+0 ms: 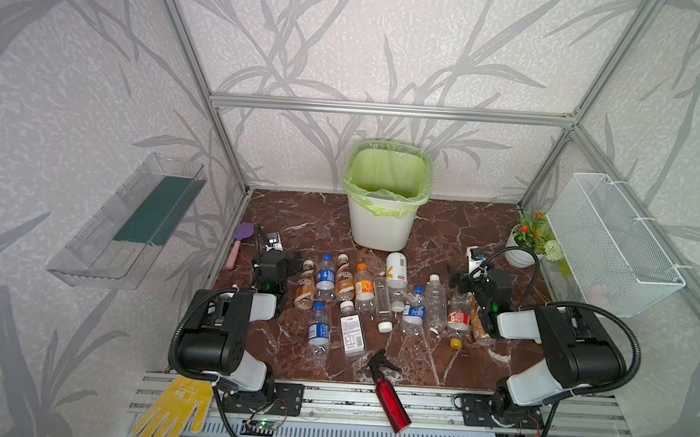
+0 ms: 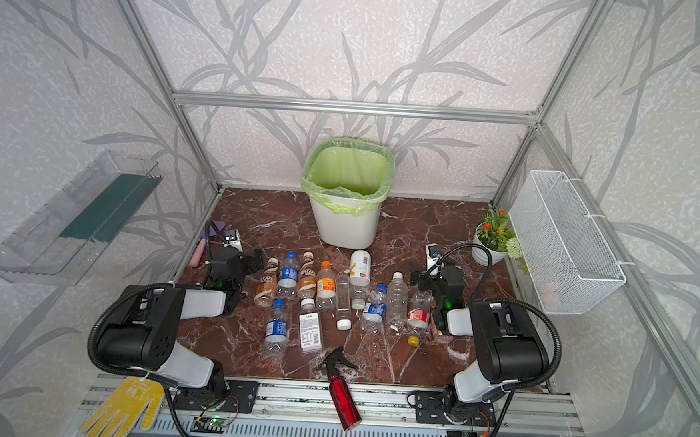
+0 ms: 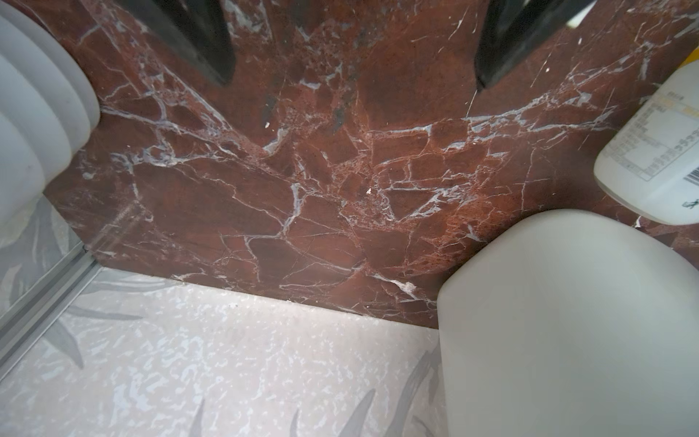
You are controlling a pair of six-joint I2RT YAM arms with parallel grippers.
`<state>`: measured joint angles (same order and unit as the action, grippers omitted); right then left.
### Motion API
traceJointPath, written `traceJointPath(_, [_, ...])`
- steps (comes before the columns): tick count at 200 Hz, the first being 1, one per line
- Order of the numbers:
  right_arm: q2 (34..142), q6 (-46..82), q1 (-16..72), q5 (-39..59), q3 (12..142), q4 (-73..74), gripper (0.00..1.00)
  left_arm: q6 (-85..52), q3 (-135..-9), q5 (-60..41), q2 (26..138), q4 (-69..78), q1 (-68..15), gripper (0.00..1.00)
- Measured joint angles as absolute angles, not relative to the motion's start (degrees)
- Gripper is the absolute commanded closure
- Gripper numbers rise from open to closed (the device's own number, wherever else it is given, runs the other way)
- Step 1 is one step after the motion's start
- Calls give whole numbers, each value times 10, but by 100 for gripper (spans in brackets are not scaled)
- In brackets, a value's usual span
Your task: Throw the plastic bottles in the bin
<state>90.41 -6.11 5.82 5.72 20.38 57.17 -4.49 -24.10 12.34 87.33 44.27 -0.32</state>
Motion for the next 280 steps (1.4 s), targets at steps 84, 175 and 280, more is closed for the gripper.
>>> traceJointPath(84, [904, -61, 58, 57, 204, 572, 1, -45, -241, 123, 873, 443, -3, 1])
traceJointPath(175, [904, -54, 58, 23, 205, 557, 1, -45, -241, 123, 873, 443, -3, 1])
traceJointPath(280, [904, -43, 48, 26, 205, 551, 10, -45, -241, 123, 873, 443, -3, 14])
